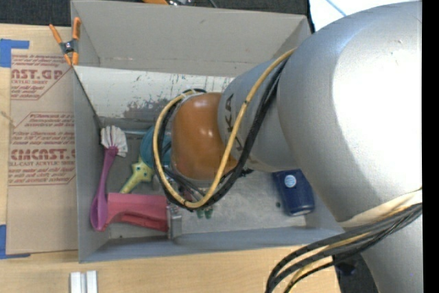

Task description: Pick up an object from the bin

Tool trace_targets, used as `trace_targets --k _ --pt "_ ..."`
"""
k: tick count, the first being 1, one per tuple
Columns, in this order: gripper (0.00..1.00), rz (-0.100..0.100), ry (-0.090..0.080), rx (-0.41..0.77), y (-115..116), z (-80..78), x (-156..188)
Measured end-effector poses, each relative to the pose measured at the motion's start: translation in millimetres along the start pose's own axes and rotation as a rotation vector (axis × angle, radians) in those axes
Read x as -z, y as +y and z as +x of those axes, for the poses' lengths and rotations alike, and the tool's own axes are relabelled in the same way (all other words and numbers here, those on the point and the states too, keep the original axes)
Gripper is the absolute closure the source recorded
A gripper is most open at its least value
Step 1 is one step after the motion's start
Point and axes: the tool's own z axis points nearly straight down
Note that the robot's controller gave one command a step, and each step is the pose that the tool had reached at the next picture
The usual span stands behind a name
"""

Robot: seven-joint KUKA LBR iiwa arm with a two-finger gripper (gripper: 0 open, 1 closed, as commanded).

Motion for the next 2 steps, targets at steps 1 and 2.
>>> trace_targets --k 1,2 --pt "0.00 -0.006 -0.001 0.192 0.8 -12.0 -1.4" --pt "0.00 0.000 0.003 0.277 26.0 -7.4 -0.6"
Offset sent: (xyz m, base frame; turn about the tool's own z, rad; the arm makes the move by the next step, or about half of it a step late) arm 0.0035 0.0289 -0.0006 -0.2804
